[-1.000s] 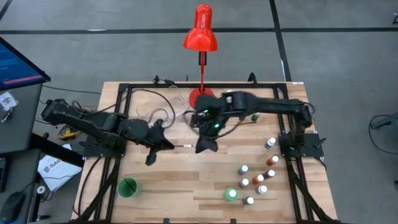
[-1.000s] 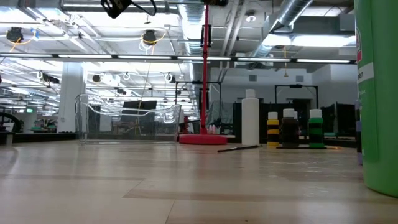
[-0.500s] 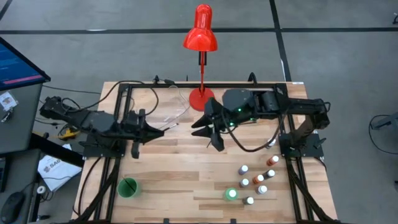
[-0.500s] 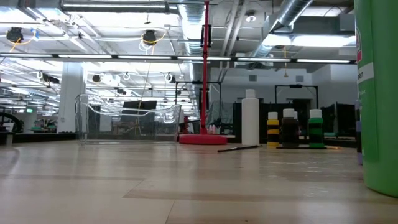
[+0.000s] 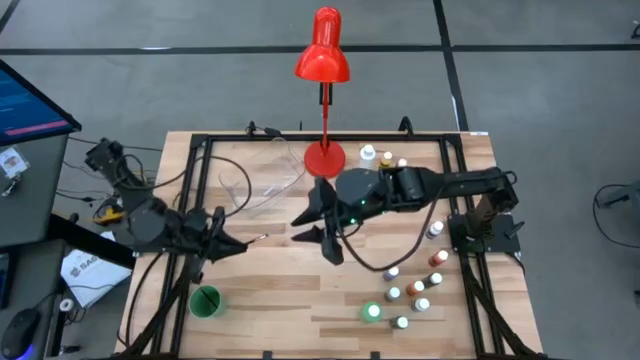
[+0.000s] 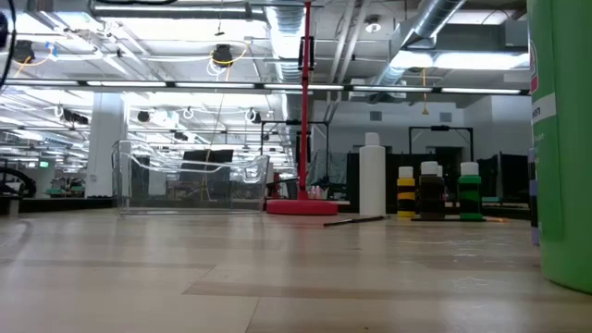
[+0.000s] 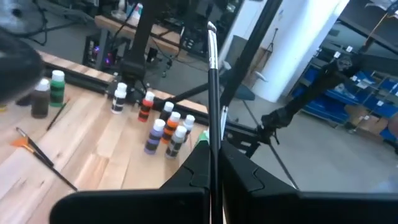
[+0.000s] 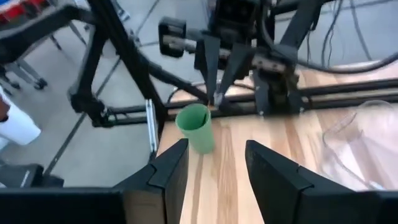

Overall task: Pick & Place Paint Supplies
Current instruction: Put the black brush into the green cup

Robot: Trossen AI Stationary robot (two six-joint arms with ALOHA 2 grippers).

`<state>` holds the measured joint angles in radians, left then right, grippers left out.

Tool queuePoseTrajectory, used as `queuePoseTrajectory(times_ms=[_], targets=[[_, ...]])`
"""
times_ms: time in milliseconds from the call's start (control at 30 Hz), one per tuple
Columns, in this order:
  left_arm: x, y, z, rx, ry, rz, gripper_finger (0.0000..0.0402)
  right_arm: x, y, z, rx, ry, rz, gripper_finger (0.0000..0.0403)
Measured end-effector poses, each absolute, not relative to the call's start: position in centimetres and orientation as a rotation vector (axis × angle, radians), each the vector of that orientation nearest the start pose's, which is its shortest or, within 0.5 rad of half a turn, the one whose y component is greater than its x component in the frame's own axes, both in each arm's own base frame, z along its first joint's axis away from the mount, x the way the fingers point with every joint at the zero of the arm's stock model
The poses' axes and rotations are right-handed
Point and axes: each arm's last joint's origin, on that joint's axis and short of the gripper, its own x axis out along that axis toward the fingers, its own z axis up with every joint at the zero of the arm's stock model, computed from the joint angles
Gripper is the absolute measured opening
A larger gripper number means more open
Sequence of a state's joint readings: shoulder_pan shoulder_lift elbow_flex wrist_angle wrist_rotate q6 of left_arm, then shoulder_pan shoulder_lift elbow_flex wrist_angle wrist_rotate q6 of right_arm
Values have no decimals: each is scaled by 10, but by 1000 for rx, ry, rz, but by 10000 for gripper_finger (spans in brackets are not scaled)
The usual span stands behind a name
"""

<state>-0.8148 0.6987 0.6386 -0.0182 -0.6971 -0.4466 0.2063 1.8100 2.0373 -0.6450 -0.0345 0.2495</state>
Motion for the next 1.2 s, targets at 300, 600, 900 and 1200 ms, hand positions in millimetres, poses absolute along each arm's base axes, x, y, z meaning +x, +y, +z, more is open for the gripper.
queuePoseTrajectory(times_ms=[300, 600, 900, 1200], targets=[[101, -116, 313, -348, -25, -113, 1, 431, 95, 408, 193, 333, 203, 155], [96, -119, 314, -330, -31, -105, 2, 465, 111, 389, 158, 157, 249, 155], [96, -119, 314, -326, -31, -101, 3, 468, 104, 390, 143, 119, 210, 153], [96, -119, 314, -317, -32, -101, 3, 469, 101, 394, 140, 76, 207, 140]])
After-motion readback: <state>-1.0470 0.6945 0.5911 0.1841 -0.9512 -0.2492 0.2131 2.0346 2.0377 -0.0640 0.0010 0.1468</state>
